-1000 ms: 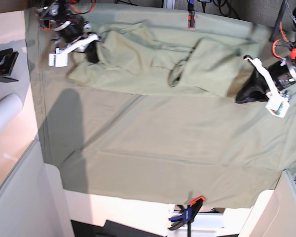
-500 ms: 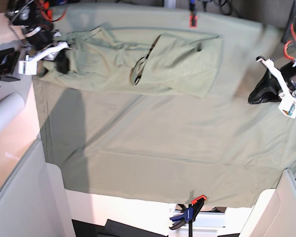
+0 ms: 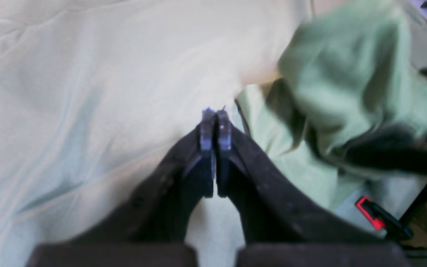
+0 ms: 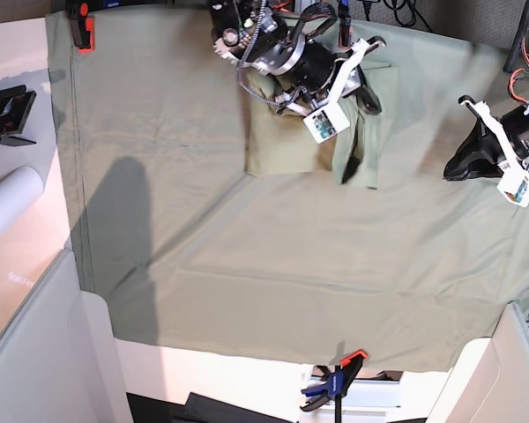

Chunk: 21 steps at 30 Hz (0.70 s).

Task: Fold the T-shirt properly
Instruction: 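Fold the other side over the center with the right gripper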

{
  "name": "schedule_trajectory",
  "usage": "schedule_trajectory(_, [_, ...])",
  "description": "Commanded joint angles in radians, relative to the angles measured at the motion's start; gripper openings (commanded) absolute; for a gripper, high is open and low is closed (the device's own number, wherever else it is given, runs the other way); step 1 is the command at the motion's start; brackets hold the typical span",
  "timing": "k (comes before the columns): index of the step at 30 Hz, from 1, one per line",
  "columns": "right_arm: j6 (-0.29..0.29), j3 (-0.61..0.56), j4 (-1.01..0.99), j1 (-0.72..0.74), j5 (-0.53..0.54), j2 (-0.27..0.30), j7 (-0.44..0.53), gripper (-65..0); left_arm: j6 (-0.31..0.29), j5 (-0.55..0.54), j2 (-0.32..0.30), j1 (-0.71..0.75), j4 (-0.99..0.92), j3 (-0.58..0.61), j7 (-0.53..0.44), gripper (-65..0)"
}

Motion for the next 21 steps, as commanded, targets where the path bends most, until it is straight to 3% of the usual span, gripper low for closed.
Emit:
schedule_trajectory(1, [0.003, -0.015, 0.005, 0.011, 0.005, -0.015, 0.042, -36.2, -0.005, -0.031, -0.017, -0.011, 0.018, -0.007, -0.018, -65.0])
schedule_trajectory(2, [0.003, -0.024, -0.007, 0.011, -0.004, -0.018, 0.05, -28.0, -0.005, -0.032, -0.017, -0.011, 0.018, -0.007, -0.018, -65.0])
schedule_trajectory(4, [0.003, -0.027, -0.018, 0.011, -0.004, -0.021, 0.05, -22.1, -0.005, -0.032, -0.017, -0.011, 0.018, -0.007, -0.018, -65.0])
schedule_trajectory(9, [0.005, -0.027, 0.025, 0.011, 0.062, -0.02, 0.047, -22.2, -0.005, -0.043, -0.017, -0.011, 0.018, -0.007, -0.018, -65.0])
schedule_trajectory(15, [0.006, -0.033, 0.118, 0.01, 0.247, -0.021, -0.06, -22.2, -0.005, -0.08, -0.018, -0.014, 0.018, -0.007, -0.01, -65.0])
schedule_trajectory(21, [0.006, -0.028, 0.169, 0.011, 0.22, -0.021, -0.042, -22.2, -0.005, -0.087, -0.054, -0.017, 0.019, -0.007, -0.011, -65.0])
